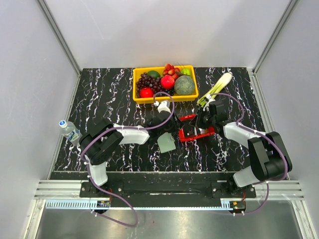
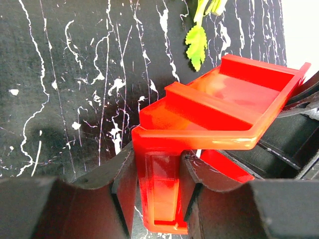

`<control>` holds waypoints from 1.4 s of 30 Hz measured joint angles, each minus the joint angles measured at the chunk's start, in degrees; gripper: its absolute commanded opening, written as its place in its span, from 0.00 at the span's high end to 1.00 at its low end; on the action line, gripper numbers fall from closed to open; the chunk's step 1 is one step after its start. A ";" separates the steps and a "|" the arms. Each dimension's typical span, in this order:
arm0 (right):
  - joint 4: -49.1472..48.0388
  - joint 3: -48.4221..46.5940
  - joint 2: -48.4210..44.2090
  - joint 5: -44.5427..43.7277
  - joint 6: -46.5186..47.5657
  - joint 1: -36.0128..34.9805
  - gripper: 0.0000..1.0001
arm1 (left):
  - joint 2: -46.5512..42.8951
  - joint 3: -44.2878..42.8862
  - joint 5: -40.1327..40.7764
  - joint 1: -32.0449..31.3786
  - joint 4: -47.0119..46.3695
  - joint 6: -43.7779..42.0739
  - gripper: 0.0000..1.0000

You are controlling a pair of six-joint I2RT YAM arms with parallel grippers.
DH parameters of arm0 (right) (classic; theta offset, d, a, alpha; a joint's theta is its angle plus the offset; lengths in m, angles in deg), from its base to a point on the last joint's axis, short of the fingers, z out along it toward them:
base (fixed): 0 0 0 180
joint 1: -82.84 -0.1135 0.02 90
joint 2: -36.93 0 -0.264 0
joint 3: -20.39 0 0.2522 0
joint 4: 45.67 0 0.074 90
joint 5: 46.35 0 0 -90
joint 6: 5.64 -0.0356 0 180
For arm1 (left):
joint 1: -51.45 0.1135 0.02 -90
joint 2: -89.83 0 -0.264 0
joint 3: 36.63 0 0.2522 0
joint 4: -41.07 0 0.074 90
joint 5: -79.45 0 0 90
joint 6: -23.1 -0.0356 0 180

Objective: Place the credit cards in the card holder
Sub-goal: Pick up the credit card from the storage box.

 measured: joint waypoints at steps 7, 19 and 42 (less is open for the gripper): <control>-1.20 0.02 -0.15 1.97 0.24 0.50 0.85 | -0.07 0.00 0.04 0.28 0.44 0.11 1.00; -1.05 0.13 -2.64 10.21 3.28 0.48 0.80 | -0.07 0.00 0.13 0.39 0.50 0.20 1.00; 5.40 -2.95 -2.16 5.40 7.06 -1.97 1.00 | -0.07 0.00 0.17 0.70 1.36 0.92 1.00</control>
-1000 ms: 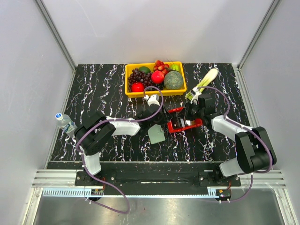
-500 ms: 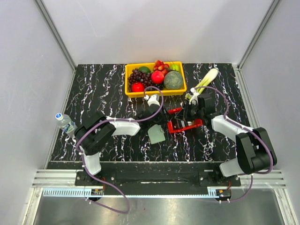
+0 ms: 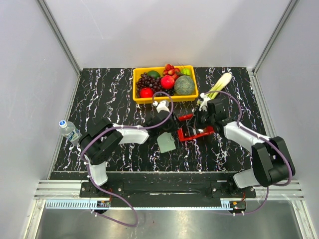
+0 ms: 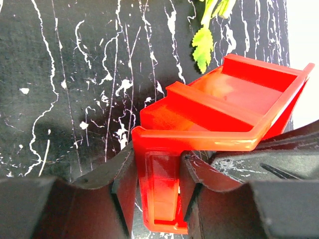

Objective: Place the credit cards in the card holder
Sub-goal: Pick up the credit card from the storage box.

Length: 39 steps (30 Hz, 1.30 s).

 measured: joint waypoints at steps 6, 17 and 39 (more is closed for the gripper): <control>2.82 1.70 -10.82 -5.75 0.63 -1.29 1.00 | -0.02 0.00 0.00 -0.42 -0.57 -0.07 1.00; 5.66 1.55 -11.74 -12.00 3.17 -1.90 0.92 | -0.02 0.00 -0.15 -0.46 -0.55 -0.09 1.00; 16.90 -3.34 -10.69 -3.37 4.92 -2.12 0.36 | -0.02 0.00 -0.24 -0.46 -0.52 -0.07 1.00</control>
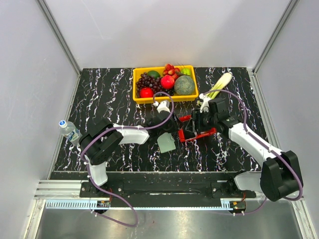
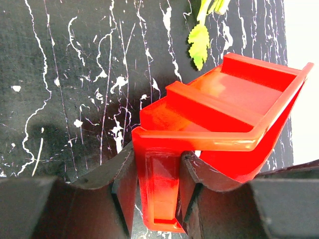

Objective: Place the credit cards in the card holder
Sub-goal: Pick up the credit card from the storage box.

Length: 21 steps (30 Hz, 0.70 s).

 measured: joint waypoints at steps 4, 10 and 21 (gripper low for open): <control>5.66 -2.93 2.62 0.13 3.56 -2.54 0.33 | 0.00 -0.02 -0.31 0.13 0.28 0.24 1.00; 10.10 -4.22 2.36 -1.03 7.89 -4.94 0.30 | 0.00 -0.26 -1.73 0.76 1.29 0.72 1.00; 14.56 -8.39 5.01 -5.99 13.57 -9.88 0.29 | 0.00 -0.59 -4.22 1.53 2.32 0.83 1.00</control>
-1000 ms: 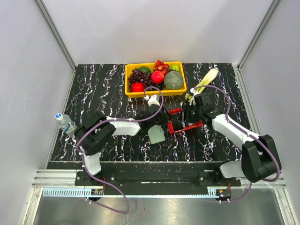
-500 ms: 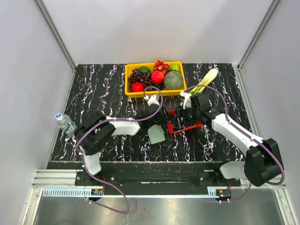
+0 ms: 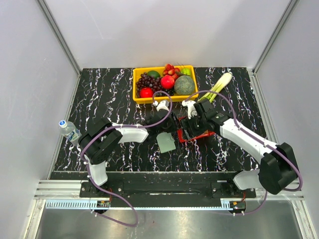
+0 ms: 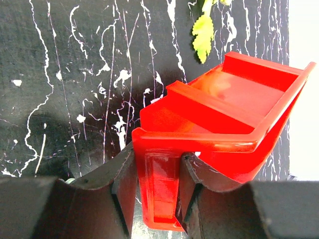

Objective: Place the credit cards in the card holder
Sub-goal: Pick up the credit card from the storage box.

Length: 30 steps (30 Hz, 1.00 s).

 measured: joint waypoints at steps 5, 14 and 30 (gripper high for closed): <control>1.03 -0.15 1.40 -1.42 1.25 -2.03 0.29 | 0.00 -0.07 -0.52 0.07 0.31 0.02 1.00; 0.96 -0.15 4.74 -5.88 1.62 -3.39 0.33 | 0.00 -0.07 -1.03 0.22 0.33 0.02 1.00; -1.03 -0.85 6.08 -5.57 -2.03 -3.69 0.76 | 0.00 -0.07 -1.57 0.33 0.44 0.00 1.00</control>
